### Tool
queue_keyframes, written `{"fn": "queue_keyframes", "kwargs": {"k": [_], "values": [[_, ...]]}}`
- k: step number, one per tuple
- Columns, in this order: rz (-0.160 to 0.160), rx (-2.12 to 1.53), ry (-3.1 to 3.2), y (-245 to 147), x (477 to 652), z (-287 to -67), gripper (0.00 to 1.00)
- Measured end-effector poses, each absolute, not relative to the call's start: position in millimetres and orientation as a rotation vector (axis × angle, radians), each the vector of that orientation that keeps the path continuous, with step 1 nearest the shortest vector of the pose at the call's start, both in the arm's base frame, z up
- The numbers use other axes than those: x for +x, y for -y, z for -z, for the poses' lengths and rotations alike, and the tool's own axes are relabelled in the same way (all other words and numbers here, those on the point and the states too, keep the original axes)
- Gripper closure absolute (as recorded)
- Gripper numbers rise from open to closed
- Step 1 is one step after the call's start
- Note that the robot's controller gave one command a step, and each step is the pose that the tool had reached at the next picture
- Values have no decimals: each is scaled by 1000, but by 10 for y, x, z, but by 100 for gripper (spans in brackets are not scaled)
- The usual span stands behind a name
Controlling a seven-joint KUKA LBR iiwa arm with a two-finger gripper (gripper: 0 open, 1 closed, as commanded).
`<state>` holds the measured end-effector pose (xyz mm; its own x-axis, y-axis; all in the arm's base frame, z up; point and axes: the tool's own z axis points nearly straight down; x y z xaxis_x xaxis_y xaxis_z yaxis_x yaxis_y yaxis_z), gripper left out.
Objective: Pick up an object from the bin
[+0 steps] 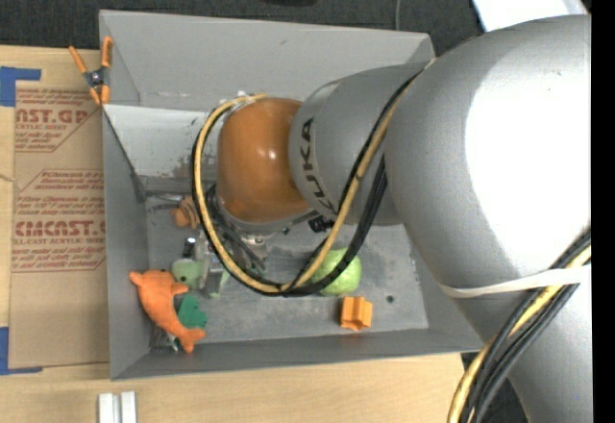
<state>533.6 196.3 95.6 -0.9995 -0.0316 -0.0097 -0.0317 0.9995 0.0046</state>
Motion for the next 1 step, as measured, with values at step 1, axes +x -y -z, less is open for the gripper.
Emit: {"fn": "queue_keyframes", "kwargs": {"k": [1], "values": [[-16, -316, -3098, -1791, 5122, -850, 100]]}}
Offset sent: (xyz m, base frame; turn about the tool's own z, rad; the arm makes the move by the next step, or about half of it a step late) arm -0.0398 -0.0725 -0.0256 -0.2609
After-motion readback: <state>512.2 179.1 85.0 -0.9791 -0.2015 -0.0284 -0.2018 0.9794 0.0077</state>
